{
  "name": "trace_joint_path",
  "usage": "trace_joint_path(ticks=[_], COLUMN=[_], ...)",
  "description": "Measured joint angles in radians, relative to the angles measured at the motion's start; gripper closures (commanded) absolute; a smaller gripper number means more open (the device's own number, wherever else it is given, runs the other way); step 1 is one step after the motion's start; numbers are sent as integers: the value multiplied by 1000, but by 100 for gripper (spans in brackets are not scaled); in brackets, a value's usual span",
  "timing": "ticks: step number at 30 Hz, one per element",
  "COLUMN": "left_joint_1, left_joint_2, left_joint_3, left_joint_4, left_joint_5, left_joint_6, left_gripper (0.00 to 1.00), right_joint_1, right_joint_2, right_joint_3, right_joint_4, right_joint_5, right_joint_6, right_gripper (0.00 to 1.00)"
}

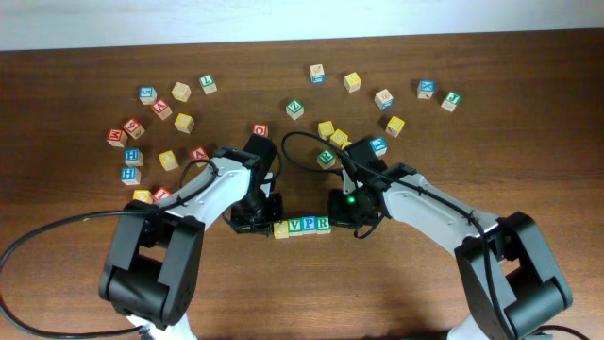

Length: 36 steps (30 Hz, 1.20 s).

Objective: Spell out CVPR

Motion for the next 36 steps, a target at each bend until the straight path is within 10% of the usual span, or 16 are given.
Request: trace_joint_path(ticks=[36], left_joint_1=[7], left_joint_2=[0], left_joint_3=[0], left_joint_4=[-63], left_joint_5=[-98], left_joint_6=[-4], left_gripper=[100], right_joint_1=[0], right_joint_2=[0], right_joint_3=[0], right_joint_4=[-24], right_joint_5=[27], right_joint_6=[37], right_gripper=[94])
